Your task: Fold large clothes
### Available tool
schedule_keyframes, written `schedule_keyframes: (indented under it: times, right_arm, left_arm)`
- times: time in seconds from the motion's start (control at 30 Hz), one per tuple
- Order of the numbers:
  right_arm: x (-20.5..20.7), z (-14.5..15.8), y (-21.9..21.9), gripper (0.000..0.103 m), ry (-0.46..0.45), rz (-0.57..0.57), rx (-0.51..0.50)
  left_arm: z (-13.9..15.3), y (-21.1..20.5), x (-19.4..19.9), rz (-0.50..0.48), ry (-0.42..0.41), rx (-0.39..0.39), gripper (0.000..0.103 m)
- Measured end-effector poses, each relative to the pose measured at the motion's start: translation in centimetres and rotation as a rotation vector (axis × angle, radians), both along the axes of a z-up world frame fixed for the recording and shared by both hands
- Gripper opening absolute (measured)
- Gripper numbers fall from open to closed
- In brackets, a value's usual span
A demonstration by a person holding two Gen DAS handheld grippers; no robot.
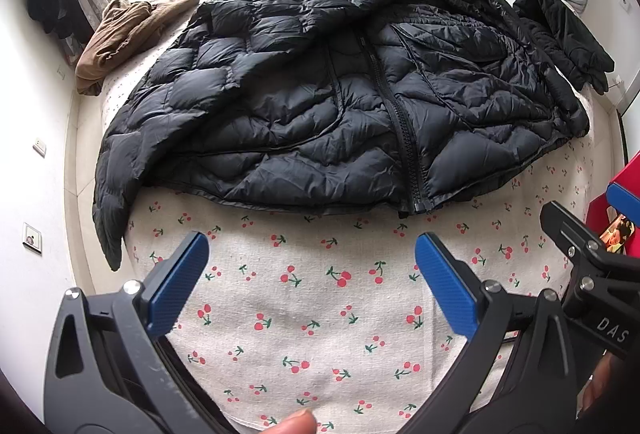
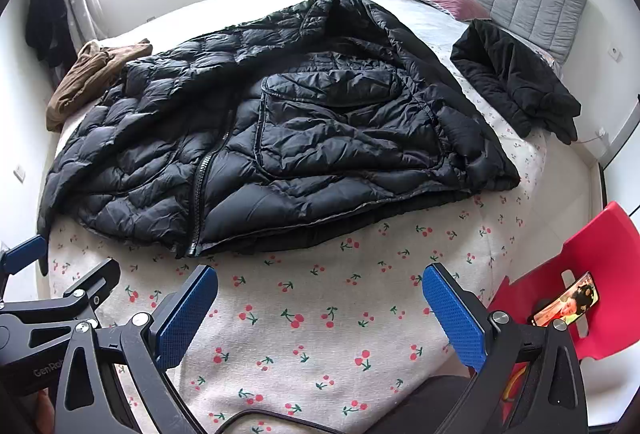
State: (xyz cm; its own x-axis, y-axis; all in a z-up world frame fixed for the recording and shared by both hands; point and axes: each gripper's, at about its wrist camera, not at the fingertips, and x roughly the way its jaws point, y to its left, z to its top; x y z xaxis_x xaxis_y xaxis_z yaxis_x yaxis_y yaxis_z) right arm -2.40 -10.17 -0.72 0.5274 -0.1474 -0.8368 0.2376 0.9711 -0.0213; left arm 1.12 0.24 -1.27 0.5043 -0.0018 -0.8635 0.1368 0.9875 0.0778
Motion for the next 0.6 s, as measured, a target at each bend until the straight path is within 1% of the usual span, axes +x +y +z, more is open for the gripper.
schedule_keyframes:
  times: [0.6]
  right_arm:
    - [0.07, -0.27, 0.07, 0.103, 0.005, 0.000, -0.001]
  left_arm:
    - [-0.07, 0.05, -0.01, -0.004, 0.001, 0.007, 0.103]
